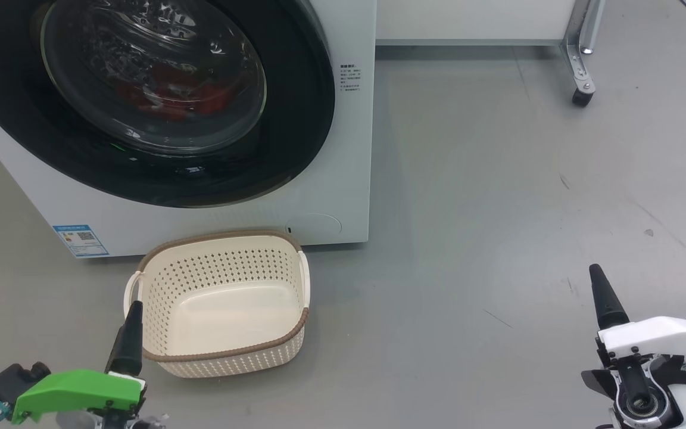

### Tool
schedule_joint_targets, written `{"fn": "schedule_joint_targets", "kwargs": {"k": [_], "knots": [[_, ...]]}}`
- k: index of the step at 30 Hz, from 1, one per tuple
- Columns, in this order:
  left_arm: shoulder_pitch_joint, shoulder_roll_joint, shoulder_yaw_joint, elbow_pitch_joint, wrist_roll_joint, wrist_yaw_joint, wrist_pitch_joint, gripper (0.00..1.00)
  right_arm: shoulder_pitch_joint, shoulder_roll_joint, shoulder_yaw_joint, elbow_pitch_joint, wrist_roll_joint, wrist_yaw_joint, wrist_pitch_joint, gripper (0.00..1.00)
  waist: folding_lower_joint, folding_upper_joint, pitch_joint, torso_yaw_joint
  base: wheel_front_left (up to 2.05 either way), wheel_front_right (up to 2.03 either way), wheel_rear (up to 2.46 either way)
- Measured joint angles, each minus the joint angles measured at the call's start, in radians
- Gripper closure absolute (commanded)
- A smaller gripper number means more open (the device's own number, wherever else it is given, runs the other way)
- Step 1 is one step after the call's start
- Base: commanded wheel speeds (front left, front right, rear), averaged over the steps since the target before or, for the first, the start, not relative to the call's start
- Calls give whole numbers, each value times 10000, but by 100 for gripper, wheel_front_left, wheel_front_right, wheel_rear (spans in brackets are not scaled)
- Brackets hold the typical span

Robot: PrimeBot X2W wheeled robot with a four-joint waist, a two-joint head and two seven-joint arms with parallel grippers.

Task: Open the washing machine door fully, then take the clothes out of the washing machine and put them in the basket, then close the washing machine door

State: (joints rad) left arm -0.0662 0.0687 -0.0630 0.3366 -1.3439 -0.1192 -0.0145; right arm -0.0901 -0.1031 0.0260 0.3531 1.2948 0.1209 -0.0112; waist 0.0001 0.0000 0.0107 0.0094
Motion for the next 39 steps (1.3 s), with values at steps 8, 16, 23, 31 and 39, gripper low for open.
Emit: {"fn": "schedule_joint_targets", "kwargs": {"k": [8,16,23,31,39], "knots": [[-104,186,-46,67,1415,-2,-301,0,-335,-353,483,196,-1413,-2,-313,0,0,0,-7,50,0,0,0],[-307,378,-63,42,3076,44,-562,0,-690,-581,894,270,-2844,-163,-573,0,0,0,12,70,0,0,0],[-364,408,-274,-119,4514,176,-836,0,-880,-671,1243,286,-4033,-359,-844,0,0,0,48,82,0,0,0],[-380,407,-468,-174,5992,282,-1116,0,-1179,-859,1618,341,-5267,-420,-1104,0,0,0,76,107,0,0,0],[-584,405,-669,-203,7187,347,-1373,0,-1351,-890,1870,426,-6286,-441,-1371,0,0,0,82,128,0,0,0]]}}
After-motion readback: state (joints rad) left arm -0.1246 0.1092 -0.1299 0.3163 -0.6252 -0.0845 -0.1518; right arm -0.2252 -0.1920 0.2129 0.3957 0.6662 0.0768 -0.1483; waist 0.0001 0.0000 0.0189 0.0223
